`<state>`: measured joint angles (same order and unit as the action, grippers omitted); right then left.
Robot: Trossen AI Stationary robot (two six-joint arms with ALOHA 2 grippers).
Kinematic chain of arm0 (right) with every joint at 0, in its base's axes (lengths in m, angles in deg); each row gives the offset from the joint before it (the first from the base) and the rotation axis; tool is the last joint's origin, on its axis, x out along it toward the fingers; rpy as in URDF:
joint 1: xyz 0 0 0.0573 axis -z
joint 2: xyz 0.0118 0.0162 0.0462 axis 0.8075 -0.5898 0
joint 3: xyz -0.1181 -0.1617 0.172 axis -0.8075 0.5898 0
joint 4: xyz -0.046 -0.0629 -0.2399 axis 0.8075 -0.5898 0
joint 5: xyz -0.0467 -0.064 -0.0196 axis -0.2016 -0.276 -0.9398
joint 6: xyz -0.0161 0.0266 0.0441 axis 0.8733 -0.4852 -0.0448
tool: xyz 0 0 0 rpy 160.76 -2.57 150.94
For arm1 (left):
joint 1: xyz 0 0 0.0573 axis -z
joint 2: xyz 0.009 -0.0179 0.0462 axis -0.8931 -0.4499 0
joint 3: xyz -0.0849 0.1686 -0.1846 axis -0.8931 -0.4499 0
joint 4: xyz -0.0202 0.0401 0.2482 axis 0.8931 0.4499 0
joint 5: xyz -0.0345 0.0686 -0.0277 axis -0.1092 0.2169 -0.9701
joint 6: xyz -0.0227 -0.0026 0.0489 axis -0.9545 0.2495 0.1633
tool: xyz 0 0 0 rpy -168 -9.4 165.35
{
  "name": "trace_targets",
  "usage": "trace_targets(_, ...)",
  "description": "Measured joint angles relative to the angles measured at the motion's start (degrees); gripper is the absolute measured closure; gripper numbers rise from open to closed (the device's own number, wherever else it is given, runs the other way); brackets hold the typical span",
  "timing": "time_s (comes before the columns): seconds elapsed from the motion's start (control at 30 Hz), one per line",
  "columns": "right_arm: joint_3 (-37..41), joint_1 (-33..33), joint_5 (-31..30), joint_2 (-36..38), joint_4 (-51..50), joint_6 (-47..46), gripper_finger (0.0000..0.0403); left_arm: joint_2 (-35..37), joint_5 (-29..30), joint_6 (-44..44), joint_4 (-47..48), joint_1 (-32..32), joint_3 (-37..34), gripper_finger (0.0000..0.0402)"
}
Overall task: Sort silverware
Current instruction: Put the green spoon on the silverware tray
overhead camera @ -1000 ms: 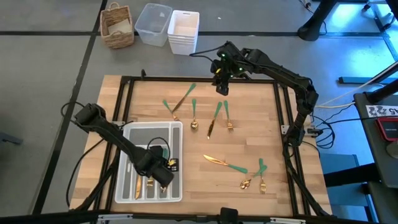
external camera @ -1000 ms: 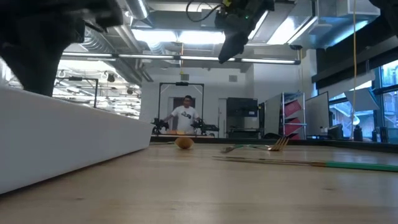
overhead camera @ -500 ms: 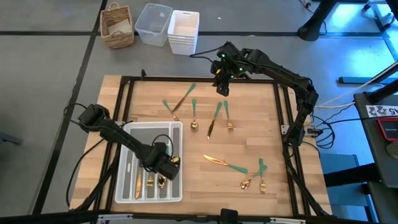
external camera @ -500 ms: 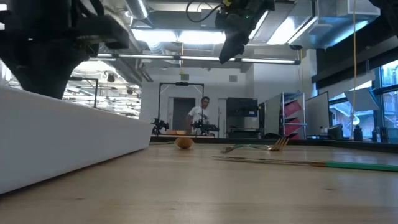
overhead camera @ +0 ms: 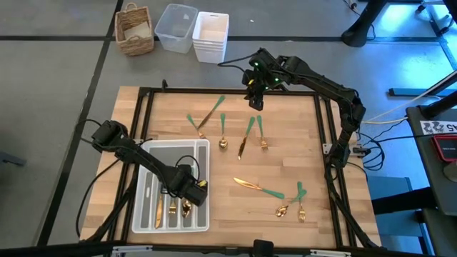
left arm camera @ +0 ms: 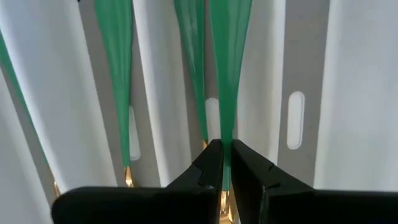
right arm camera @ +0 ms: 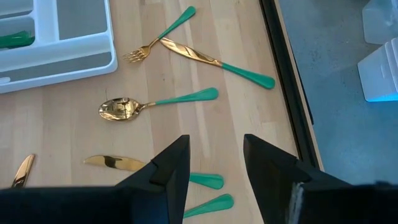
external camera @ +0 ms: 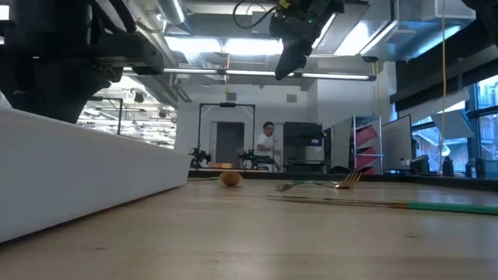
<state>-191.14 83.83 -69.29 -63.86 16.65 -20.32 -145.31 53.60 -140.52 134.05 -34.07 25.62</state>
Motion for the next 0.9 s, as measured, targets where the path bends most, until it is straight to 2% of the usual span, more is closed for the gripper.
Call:
trace_targets(0.27,0.0,0.0,0.0,0.0,0.0,0.0,0.0249,0.0,-2.9,2.2,0.0,0.0,0.0,0.0379)
trace_targets(0.5,0.0,0.0,0.0,0.0,0.0,0.0,0.0249,0.0,-3.3,2.4,-0.2,0.0,0.0,0.0308)
trace_targets(0.63,0.0,0.0,0.0,0.0,0.0,0.0,0.0249,0.6,-3.3,1.6,-0.6,0.0,0.0,0.0289)
trace_targets(0.8,0.0,0.0,0.0,0.4,-0.4,0.0,0.0249,5.6,-2.2,3.0,-1.3,0.0,0.1,0.0287)
trace_targets(0.9,0.0,0.0,0.0,1.4,-0.5,0.0,0.0249,10.3,2.4,3.0,-1.2,0.0,0.1,0.0287)
